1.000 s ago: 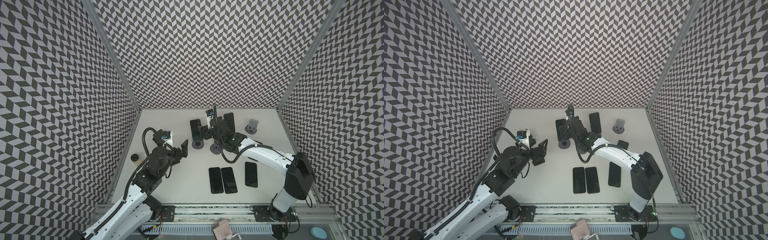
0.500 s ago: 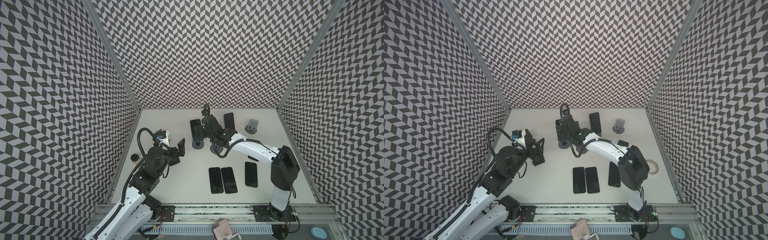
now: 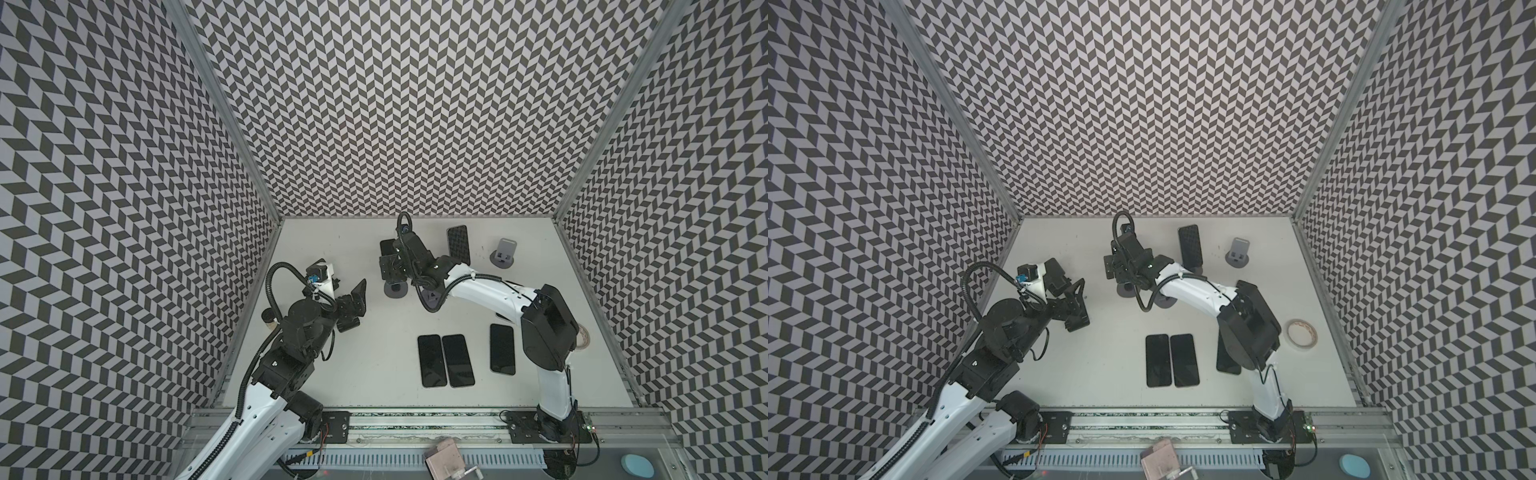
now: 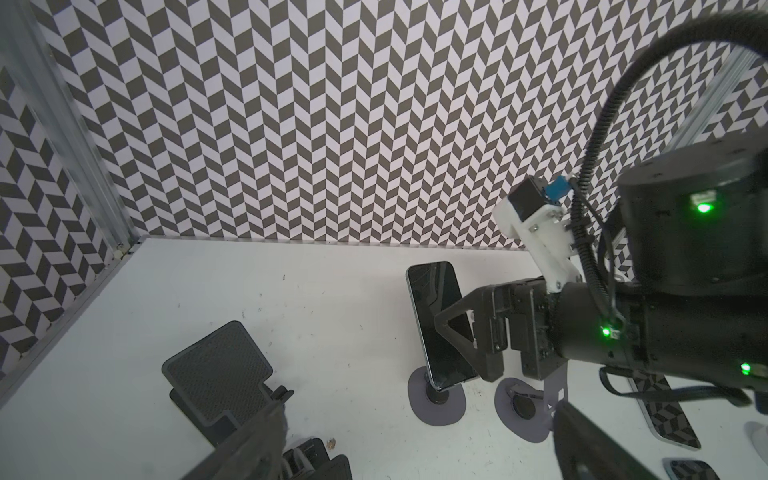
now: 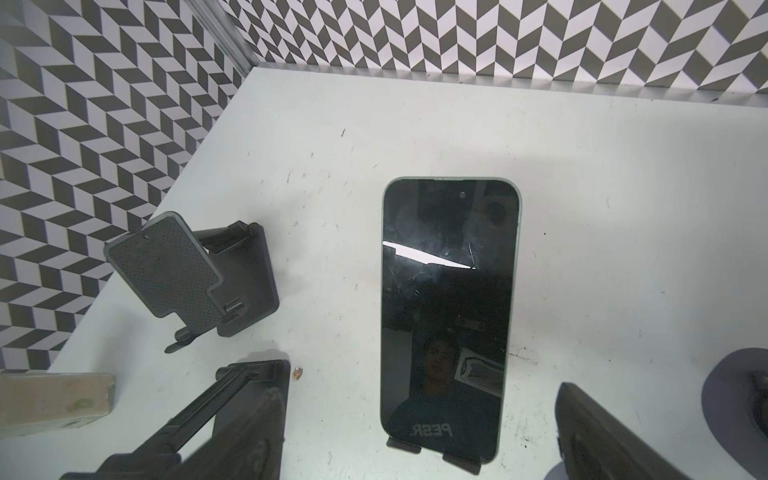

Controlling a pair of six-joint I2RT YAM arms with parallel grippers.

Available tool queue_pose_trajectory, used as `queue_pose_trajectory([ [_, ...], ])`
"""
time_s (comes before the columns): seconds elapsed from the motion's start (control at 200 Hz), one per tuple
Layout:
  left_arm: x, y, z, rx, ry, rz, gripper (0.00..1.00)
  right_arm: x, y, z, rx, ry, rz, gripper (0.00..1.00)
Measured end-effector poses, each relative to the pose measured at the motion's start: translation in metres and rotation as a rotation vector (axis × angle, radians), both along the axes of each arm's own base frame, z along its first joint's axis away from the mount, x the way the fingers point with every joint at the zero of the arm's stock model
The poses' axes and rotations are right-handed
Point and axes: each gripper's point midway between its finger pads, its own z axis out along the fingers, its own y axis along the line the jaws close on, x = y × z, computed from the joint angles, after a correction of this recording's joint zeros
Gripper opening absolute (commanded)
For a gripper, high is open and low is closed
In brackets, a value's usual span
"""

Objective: Remove the phone from the phone stand
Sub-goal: 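Lower the right gripper toward the upright teal-edged phone while the left hovers nearby, then close the right gripper on the top edge of the teal-edged phone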

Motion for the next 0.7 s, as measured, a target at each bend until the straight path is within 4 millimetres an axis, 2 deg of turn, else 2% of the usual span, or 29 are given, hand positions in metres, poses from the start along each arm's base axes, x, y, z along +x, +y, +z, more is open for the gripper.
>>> queue_pose_trajectory([
  [0.12, -0.002, -0.005, -0.001, 0.025, -0.008, -0.037, 1.00, 0.007, 0.007, -0.003, 0.003, 0.005, -0.013, 0.99],
  [0.386, -0.004, -0.009, -0.008, 0.058, -0.004, -0.068, 1.00, 0.018, 0.005, -0.018, -0.045, 0.010, -0.061, 0.99],
  [0.701, -0.006, -0.007, -0.002, 0.059, -0.025, -0.067, 1.00, 0.027, 0.011, -0.031, -0.074, 0.021, -0.068, 0.99],
])
